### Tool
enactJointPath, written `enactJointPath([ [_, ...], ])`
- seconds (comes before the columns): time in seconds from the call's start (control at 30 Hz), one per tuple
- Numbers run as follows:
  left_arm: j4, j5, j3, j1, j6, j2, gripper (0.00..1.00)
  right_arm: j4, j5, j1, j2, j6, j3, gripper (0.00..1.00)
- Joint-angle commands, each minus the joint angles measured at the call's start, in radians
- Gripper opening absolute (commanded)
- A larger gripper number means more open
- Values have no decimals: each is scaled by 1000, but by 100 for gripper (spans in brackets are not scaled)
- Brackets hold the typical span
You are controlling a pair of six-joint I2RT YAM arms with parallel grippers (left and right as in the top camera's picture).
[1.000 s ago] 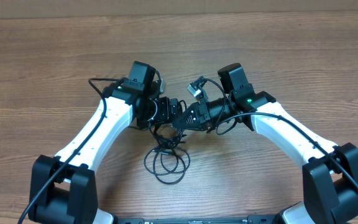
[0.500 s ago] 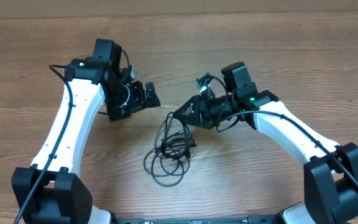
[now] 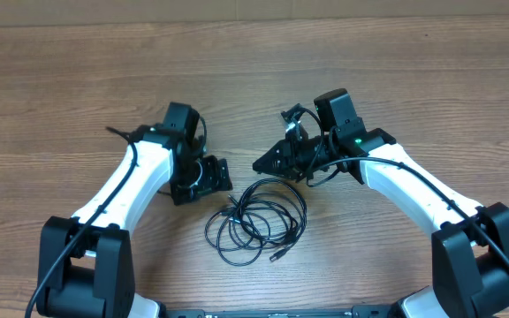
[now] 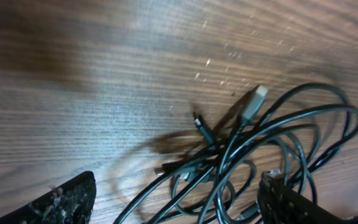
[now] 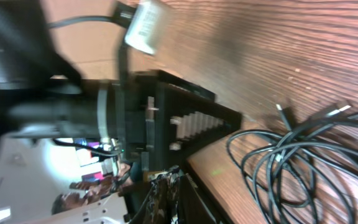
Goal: Untangle cables
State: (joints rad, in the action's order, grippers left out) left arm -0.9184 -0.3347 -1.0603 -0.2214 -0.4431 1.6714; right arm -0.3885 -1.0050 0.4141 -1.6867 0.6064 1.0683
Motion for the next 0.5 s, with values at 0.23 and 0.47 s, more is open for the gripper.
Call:
enactJointPath([
  [0.23, 62, -175, 20, -4, -32, -3, 100, 182, -279, 3, 29, 27, 27, 4],
  [0.47, 89, -216, 20, -3, -29, -3, 4, 264, -317, 3, 30, 81, 27, 4],
])
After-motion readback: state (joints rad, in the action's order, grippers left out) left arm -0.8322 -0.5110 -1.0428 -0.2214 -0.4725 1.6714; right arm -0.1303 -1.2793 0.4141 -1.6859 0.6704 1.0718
